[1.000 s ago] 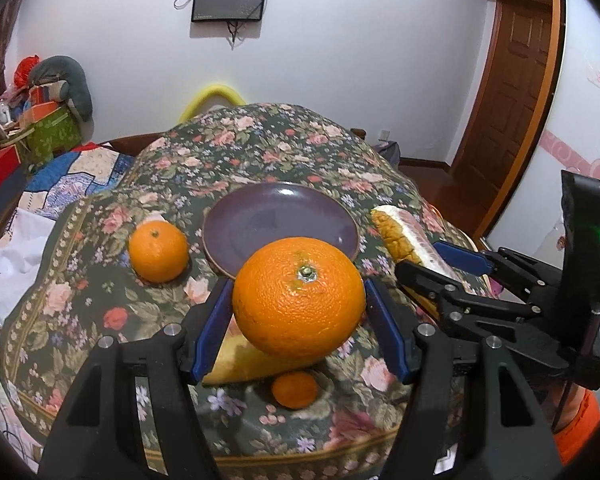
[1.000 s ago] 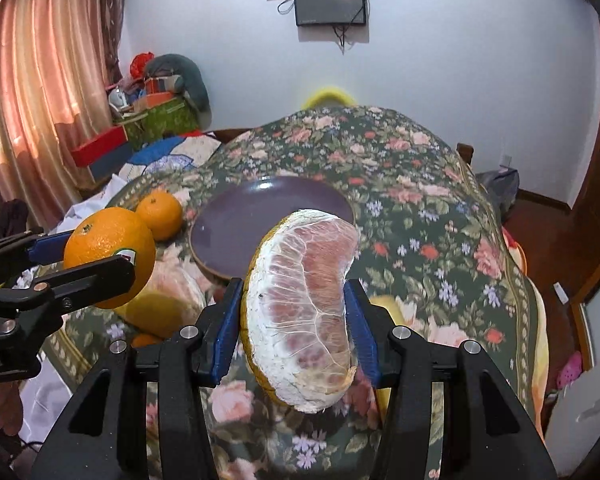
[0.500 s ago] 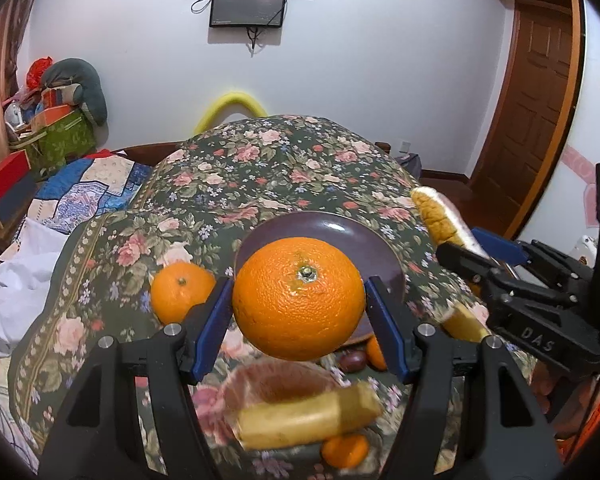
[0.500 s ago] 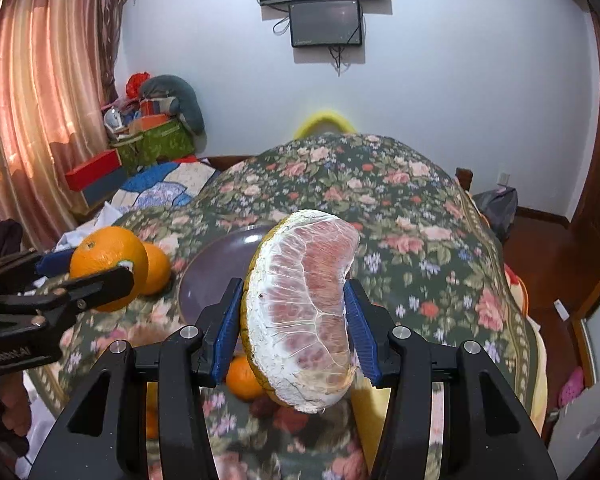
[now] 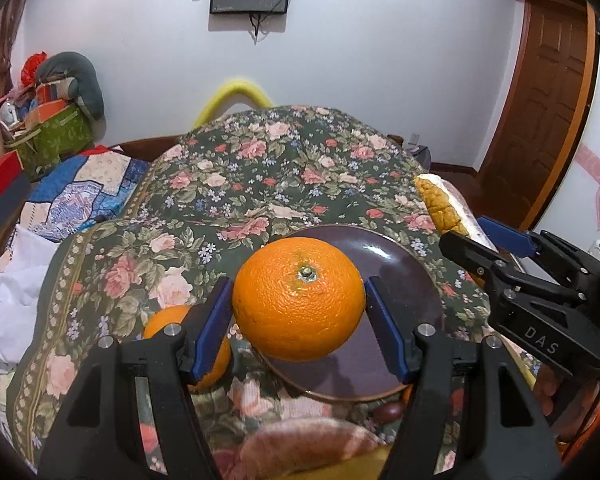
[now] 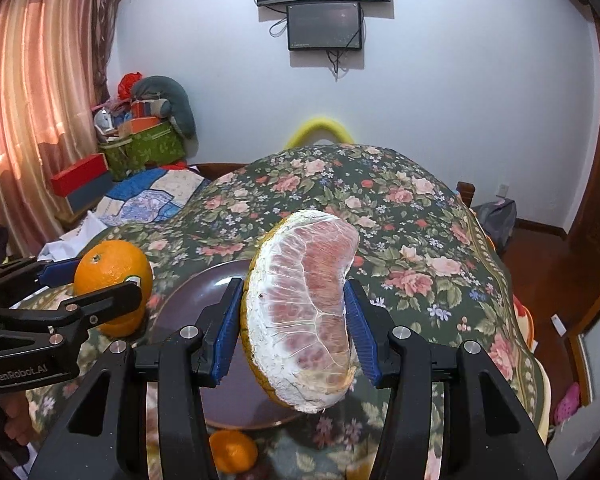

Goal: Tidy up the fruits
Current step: 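Carry the large orange with the left gripper and the pomelo segment with the right gripper toward the purple plate, then lower the orange and pomelo segment onto the plate and open both grippers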

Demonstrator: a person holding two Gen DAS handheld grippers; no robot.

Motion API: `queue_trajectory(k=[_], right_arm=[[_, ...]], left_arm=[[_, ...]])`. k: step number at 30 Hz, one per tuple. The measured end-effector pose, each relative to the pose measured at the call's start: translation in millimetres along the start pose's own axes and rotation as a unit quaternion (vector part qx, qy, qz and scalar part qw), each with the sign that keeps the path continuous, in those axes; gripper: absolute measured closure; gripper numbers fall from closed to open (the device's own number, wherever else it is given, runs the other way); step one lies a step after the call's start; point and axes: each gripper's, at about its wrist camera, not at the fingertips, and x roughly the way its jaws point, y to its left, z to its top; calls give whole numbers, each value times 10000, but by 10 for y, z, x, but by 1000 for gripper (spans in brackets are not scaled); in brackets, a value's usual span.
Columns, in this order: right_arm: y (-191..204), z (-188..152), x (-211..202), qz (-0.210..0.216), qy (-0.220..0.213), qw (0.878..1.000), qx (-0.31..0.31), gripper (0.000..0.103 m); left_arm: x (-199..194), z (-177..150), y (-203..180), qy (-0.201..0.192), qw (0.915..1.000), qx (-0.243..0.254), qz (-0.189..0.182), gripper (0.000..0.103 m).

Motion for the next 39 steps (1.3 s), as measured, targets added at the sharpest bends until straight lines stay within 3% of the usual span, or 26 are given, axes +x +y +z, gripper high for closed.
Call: queue_trajectory(k=[9, 24, 39], right_arm=[[-65, 19, 324, 35, 532, 9986, 72, 56], [28, -122, 653, 145, 1309, 9908, -302, 56], [41, -191, 719, 228, 1506, 9882, -167, 54]], left_arm=[[401, 95, 82, 528, 9986, -24, 17, 37], [711, 126, 117, 997, 9950, -57, -58, 37], [864, 52, 134, 1372, 9905, -82, -107, 37]])
